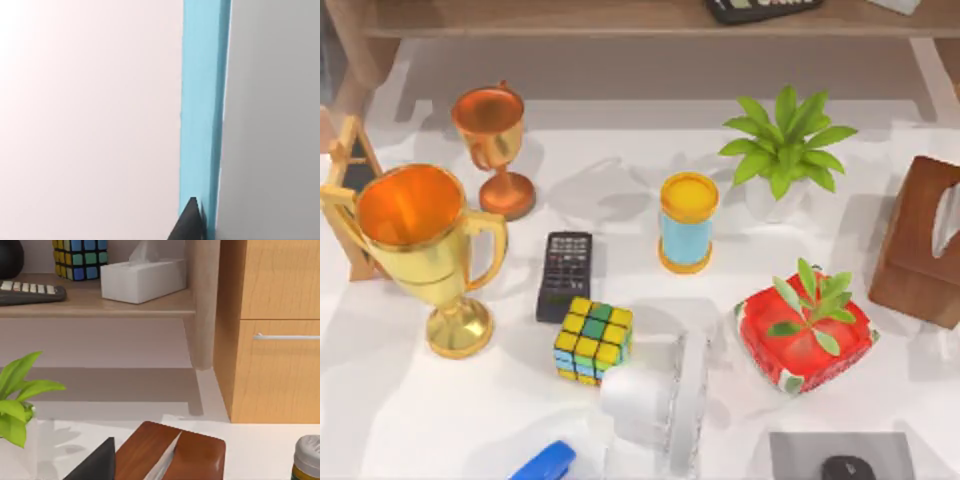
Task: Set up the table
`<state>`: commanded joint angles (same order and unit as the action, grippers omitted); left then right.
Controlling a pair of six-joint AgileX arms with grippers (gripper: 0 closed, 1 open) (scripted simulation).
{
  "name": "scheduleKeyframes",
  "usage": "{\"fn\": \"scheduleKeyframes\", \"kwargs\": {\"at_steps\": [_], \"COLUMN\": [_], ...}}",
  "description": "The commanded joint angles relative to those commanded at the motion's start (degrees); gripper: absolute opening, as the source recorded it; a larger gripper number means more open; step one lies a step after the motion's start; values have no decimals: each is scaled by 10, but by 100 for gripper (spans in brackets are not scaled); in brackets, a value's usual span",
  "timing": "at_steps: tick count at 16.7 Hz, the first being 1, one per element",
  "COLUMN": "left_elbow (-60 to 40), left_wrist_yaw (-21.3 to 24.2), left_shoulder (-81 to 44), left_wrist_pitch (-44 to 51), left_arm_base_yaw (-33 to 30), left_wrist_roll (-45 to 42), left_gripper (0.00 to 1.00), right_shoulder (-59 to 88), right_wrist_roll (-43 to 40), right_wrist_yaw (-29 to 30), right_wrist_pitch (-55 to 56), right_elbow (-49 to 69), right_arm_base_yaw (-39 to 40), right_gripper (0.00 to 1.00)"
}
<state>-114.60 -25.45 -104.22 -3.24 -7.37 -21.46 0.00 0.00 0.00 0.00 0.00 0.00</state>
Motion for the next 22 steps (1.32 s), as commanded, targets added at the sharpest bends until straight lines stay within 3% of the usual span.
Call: {"fn": "scheduleKeyframes", "kwargs": {"at_steps": [7,12,16,22], "left_elbow": [260,451,562,623], "left_wrist_yaw": [120,234,341,500], "left_shoulder": [11,-6,-15,-11], "left_wrist_pitch": [-108,-179,-237,-321], "left_arm_base_yaw": [289,429,464,406], "left_wrist_roll": [-250,-437,-573,-724], "left_gripper": [0,0,0,0], "right_shoulder": [0,0,0,0], "right_wrist_roll": [0,0,0,0], "right_wrist_yaw": [0,0,0,0], "right_wrist_pitch": [0,0,0,0], "right_elbow": [0,0,0,0], "right_arm_base_yaw": [0,0,0,0], "right_gripper": [100,100,100,100]}}
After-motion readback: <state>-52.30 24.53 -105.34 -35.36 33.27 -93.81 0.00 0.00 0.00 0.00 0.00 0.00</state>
